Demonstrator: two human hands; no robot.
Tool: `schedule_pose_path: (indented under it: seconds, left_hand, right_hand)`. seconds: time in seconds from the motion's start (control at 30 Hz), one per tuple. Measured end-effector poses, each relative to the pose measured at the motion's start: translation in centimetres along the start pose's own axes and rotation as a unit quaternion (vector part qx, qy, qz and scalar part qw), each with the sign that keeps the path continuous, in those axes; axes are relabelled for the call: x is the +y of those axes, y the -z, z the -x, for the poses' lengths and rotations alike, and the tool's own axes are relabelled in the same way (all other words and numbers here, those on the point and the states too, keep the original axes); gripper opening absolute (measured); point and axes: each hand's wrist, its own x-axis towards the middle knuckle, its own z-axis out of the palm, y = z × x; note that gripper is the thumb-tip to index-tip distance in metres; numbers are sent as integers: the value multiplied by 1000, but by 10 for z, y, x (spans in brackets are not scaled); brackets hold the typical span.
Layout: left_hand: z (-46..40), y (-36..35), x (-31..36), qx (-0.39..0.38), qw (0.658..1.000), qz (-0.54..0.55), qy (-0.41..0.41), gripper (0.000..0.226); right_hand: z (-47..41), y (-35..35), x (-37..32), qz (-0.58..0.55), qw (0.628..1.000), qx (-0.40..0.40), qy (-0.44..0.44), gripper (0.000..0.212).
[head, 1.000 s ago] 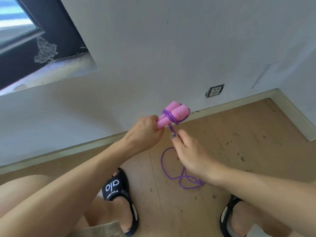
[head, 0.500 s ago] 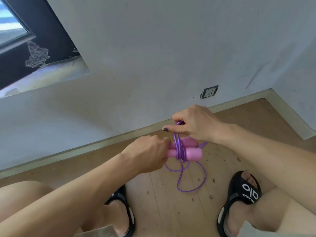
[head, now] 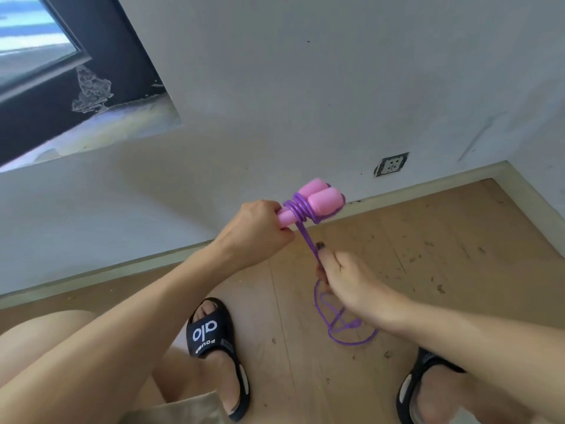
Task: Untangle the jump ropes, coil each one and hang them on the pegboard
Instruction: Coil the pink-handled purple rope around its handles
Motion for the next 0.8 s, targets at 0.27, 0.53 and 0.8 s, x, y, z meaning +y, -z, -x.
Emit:
schedule_pose_path:
  seconds: [0.27, 0.53, 0.8]
  left_hand:
    - [8, -40, 3, -116, 963, -236, -58, 5]
    - [37, -41, 36, -77, 947, -236, -202, 6]
    - [41, -2, 38, 42, 981, 27, -189, 21]
  right_hand:
    - [16, 34, -32, 358, 881, 42, 308, 40]
    - [-46, 75, -34, 349, 904, 12, 247, 58]
    - [-36, 71, -19, -18, 971, -240, -13, 28]
